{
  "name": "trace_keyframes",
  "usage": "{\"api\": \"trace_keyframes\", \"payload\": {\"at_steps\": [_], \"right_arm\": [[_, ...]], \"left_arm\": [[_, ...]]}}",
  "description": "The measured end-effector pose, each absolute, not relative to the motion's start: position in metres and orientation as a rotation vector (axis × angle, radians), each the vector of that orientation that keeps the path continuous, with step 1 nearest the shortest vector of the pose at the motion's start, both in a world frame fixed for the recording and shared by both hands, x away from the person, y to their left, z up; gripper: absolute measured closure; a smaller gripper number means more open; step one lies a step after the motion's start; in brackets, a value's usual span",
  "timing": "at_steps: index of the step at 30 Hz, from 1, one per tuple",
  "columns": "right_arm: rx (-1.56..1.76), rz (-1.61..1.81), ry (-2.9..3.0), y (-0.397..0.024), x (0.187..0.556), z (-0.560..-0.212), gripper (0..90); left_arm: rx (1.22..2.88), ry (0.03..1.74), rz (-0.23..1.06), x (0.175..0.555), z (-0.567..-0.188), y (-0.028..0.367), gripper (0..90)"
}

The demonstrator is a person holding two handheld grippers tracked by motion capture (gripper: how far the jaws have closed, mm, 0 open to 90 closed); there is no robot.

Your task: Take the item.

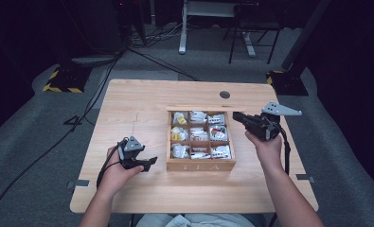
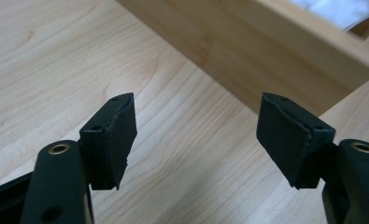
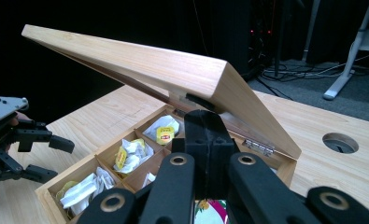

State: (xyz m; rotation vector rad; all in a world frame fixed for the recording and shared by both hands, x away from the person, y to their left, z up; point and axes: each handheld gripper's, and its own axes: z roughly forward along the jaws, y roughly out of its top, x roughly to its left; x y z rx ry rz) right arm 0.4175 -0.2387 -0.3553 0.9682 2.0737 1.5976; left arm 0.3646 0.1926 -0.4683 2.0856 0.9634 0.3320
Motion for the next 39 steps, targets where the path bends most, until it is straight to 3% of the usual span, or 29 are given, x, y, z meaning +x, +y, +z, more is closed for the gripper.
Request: {"api": "trace_keyframes", "payload": {"at_steps": [19, 39], "right_arm": [[0.971, 1.598, 2.070, -0.239, 0.418, -0.354, 89.9], [0.966, 1.604, 2.071, -0.240, 0.419, -0.353, 89.8]], "left_arm": [[2.020, 0.805, 0.313, 0.367, -0.422, 0.158, 32.3], [2.018, 0.695, 0.250, 0.382, -0.420, 0.112, 41.0]]}}
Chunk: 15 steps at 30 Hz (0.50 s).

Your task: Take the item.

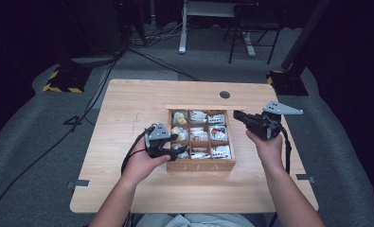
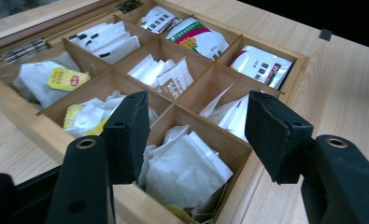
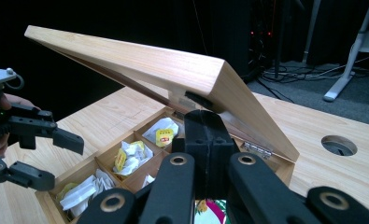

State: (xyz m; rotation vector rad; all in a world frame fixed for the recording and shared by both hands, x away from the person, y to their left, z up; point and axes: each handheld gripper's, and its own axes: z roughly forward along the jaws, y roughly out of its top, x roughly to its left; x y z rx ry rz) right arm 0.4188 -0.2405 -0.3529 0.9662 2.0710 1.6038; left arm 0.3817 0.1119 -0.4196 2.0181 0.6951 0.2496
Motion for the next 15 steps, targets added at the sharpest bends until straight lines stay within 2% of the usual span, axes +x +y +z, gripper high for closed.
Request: {"api": "trace_keyframes", "payload": {"at_steps": [9, 15], "right_arm": [[0.961, 1.607, 2.071, -0.241, 0.419, -0.353, 89.9], [0.963, 1.608, 2.072, -0.241, 0.419, -0.353, 89.8]], "left_arm": [[2.035, 0.658, 0.234, 0.387, -0.422, 0.095, 41.9], [2.045, 0.642, 0.199, 0.391, -0.425, 0.083, 46.4]]}}
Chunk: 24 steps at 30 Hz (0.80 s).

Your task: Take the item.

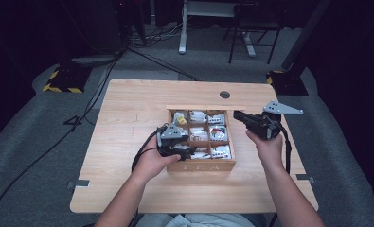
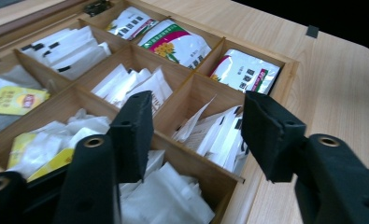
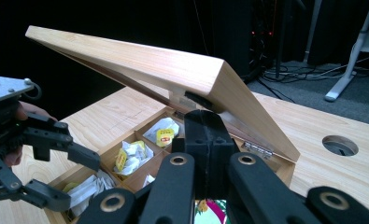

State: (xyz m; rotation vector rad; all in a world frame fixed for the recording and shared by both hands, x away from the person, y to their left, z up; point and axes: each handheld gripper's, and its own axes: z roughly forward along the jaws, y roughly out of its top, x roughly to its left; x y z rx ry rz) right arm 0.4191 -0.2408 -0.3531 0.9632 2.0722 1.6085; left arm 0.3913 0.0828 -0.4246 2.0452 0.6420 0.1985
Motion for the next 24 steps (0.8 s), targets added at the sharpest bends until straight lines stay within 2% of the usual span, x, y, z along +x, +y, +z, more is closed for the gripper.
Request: {"api": "trace_keyframes", "payload": {"at_steps": [9, 20, 24], "right_arm": [[0.959, 1.608, 2.072, -0.241, 0.419, -0.353, 89.8], [0.957, 1.612, 2.078, -0.242, 0.420, -0.353, 89.8], [0.956, 1.615, 2.079, -0.242, 0.420, -0.353, 89.8]], "left_arm": [[2.072, 0.658, 0.151, 0.400, -0.431, 0.067, 51.1], [2.176, 0.666, 0.130, 0.411, -0.438, 0.052, 63.8], [2.195, 0.685, 0.102, 0.413, -0.441, 0.049, 65.9]]}}
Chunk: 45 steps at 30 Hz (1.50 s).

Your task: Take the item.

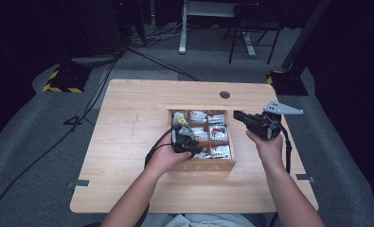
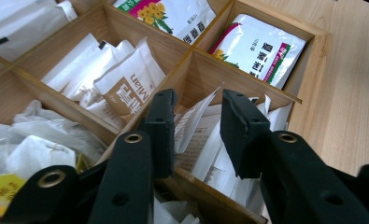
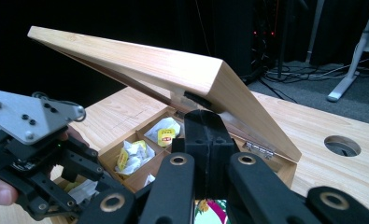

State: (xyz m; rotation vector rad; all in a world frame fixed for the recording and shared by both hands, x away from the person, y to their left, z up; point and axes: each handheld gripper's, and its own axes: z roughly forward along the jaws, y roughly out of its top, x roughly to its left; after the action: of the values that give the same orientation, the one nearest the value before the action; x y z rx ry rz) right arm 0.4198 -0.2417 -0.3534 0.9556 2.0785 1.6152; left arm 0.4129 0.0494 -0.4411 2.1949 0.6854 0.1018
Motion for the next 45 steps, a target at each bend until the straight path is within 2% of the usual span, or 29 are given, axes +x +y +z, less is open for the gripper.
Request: {"api": "trace_keyframes", "payload": {"at_steps": [5, 11, 18, 45], "right_arm": [[0.958, 1.616, 2.078, -0.242, 0.420, -0.353, 89.8], [0.958, 1.616, 2.080, -0.242, 0.420, -0.354, 89.8], [0.953, 1.614, 2.083, -0.242, 0.420, -0.354, 89.8], [0.952, 1.605, 2.076, -0.241, 0.419, -0.353, 89.8]], "left_arm": [[2.234, 0.698, 0.109, 0.414, -0.441, 0.043, 65.8], [2.267, 0.723, 0.094, 0.416, -0.441, 0.039, 73.1], [2.325, 0.672, 0.106, 0.416, -0.441, 0.037, 89.5], [2.207, 0.588, 0.190, 0.402, -0.406, 0.050, 90.0]]}}
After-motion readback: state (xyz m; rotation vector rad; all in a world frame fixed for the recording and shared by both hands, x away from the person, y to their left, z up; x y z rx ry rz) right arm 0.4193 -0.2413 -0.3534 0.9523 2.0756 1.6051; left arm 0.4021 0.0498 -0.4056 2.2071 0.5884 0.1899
